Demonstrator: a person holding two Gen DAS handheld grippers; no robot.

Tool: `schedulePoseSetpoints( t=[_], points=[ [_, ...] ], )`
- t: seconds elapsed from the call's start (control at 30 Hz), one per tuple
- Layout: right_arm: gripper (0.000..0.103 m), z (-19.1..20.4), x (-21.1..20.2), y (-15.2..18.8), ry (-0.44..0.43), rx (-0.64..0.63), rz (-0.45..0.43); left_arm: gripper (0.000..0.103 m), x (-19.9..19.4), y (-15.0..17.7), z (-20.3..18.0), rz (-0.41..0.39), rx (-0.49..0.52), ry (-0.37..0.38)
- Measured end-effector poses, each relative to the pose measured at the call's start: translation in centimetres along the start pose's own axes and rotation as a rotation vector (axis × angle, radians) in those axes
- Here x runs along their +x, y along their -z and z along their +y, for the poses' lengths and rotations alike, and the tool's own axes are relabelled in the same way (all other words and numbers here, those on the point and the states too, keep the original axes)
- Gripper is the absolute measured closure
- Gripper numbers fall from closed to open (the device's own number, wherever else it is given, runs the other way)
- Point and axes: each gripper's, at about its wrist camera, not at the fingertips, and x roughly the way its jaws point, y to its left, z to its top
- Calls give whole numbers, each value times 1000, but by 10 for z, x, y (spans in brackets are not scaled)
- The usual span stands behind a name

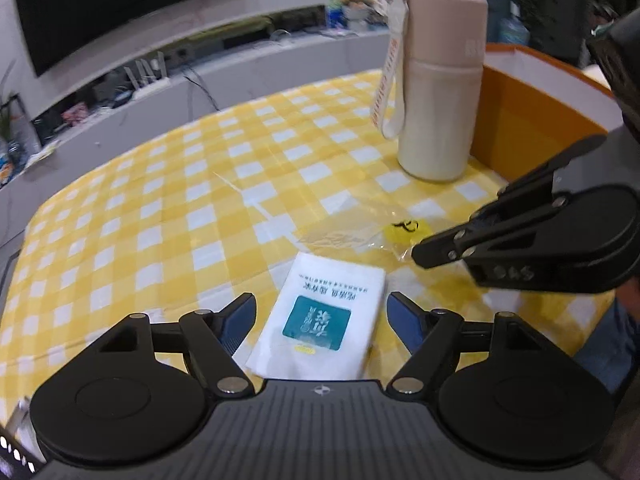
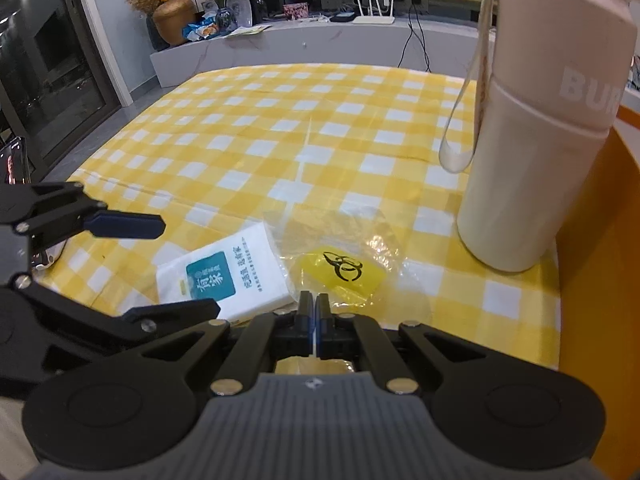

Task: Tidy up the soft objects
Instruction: 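Grasp the white tissue packet with the left gripper while the right gripper grasps the clear biohazard bag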

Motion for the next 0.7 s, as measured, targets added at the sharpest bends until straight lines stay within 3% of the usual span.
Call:
schedulePoseSetpoints(
  t=[0.03, 0.13, 0.17, 0.2, 0.33, 0.37, 0.57, 0.7],
  points=[
    [103, 0, 1, 1, -3, -5, 5, 14, 4, 0, 1, 15, 21, 4],
    [91, 1, 1, 1, -1, -31, 10, 13, 14, 3, 3, 32, 66, 22],
    [78, 2, 1, 1, 1, -46, 9, 13, 16, 4, 3, 37, 75, 32],
    [59, 2, 1, 0, 8, -58, 9, 13, 18, 5, 4, 39, 82, 42],
    [41, -1, 6, -3, 44, -102, 7, 13, 25, 6, 8, 43, 90, 68],
    [30, -2, 9, -3, 57, -107, 10, 13, 27, 6, 9, 45, 90, 70],
    [12, -10, 20, -6, 86, -130, 24, 10, 38, 7, 16, 63, 82, 104],
    [5, -14, 30, -8, 135, -134, 35, 10, 45, 4, 16, 86, 76, 132]
  ],
)
